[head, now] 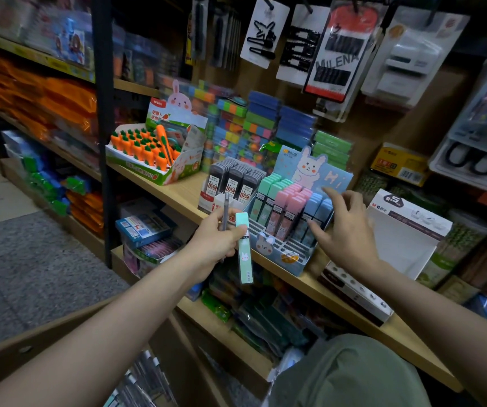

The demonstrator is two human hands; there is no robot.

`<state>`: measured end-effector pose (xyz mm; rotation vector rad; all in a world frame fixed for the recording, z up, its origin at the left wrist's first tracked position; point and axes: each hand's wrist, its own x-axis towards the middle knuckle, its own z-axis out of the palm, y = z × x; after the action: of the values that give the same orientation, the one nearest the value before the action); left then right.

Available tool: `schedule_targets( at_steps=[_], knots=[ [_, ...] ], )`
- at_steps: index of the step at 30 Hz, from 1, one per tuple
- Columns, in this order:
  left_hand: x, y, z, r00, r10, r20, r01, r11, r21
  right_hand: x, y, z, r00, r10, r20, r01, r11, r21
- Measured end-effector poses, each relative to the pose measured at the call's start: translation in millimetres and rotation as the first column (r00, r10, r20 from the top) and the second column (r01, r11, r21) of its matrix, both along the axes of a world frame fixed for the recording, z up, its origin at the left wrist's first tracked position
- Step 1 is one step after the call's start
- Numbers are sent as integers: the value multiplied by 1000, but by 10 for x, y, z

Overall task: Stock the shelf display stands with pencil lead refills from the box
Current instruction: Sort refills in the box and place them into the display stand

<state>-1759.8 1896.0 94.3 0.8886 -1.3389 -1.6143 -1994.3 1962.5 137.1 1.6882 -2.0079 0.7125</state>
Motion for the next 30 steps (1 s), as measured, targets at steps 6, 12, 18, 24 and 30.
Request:
schedule_targets(
  at_steps=[6,12,18,24,30],
  knots=[
    [7,-45,-1,997,-79,-5,78,993,-88,593,-39,184,805,336,489,-455,878,147],
    [50,-83,8,984,-150,-101,151,988,9,879,-136,202,748,374,548,-576,777,255],
    [155,-185,51,999,-50,-1,49,980,192,750,-288,489,806,327,494,-433,894,115],
    [237,-314,14,998,-29,55,12,959,282,651,-645,716,931,358,75,-361,932,42],
    [253,-336,-18,999,-20,-37,28,973,230,631,-858,520,955,296,-10,-292,948,124]
  ],
)
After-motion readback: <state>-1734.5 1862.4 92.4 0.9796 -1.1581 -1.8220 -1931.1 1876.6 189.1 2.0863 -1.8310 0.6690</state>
